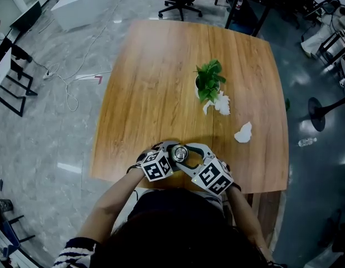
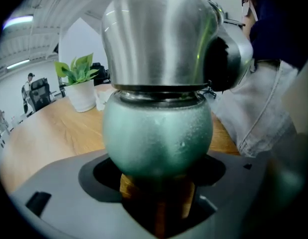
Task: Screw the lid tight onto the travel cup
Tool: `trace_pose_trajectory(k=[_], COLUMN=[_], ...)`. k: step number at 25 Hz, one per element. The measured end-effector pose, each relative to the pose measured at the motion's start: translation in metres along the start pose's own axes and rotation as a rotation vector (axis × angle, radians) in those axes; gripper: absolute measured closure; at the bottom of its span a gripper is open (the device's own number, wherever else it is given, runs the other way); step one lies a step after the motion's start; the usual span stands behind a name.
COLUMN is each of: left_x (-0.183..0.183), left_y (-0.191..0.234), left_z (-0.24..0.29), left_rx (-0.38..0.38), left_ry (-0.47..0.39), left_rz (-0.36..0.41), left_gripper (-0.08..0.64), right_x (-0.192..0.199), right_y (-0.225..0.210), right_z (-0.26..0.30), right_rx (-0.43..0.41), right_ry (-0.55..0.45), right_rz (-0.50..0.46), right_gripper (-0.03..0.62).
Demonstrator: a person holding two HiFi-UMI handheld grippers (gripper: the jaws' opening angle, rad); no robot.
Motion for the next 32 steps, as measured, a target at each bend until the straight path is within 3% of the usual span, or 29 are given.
trace_pose_trajectory(k=[5,7,10,13,17,20,22,24,26,28,32], left_x=[0.000,0.001,0.003,0.004,0.004,0.003,0.003,0.003,0.003,0.004,0.004], left_y=[0.002,0.003,0.004,0.002,0.000,0.001,0.002,0.003,0.002,0.001,-0.001], left_z=[0.000,0.000,0.000,0.000,0.000,-0.001,-0.002,-0.003,-0.002,-0.001,0.000], left_rx=[-0.069,-0.105,-0.104,-0.034,-0.022,-0.053,-0.073,-0.081,-0.072,-0.046,0.019], left_ry=[0.011,0.014,0.018,0.027,0.016,0.007,0.006,0.007,0.007,0.012,0.018], left_rz=[-0.057,-0.091,-0.103,-0.062,-0.034,-0.042,-0.051,-0.059,-0.057,-0.047,-0.012], left_gripper=[0.179,0.179,0.179,0.179,0.179,0.179,0.179,0.179,0.179,0.179,0.179], right_x=[0.000,0.002,-0.001,-0.005,-0.007,-0.009,-0.010,-0.011,-0.009,-0.006,-0.004], right_y=[-0.003,-0.003,0.001,0.000,-0.002,0.000,-0.001,-0.001,0.000,0.001,-0.003], right_z=[-0.002,-0.002,0.004,0.006,0.007,0.008,0.008,0.009,0.011,0.010,0.004], right_rx=[0.218,0.257,0.113,-0.046,-0.085,0.036,0.156,0.224,0.175,0.059,-0.090], right_ry=[-0.087,-0.094,-0.083,-0.032,0.000,-0.057,-0.091,-0.098,-0.069,-0.016,0.048], right_rz=[0.134,0.174,0.173,0.124,0.046,0.056,0.110,0.154,0.152,0.128,0.020], right_gripper=[0.339,0.339,0.338,0.337,0.337,0.337,0.337,0.337,0.337,0.337,0.337])
Point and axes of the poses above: the fingertips, and each gripper's own axes: z forward along the fingers, y to its left, x out of its underside, the point moved 1 cm from there along -z, backward along the fingers, and after that the axes turned 9 degrees about -x, right-handed, at the moved point
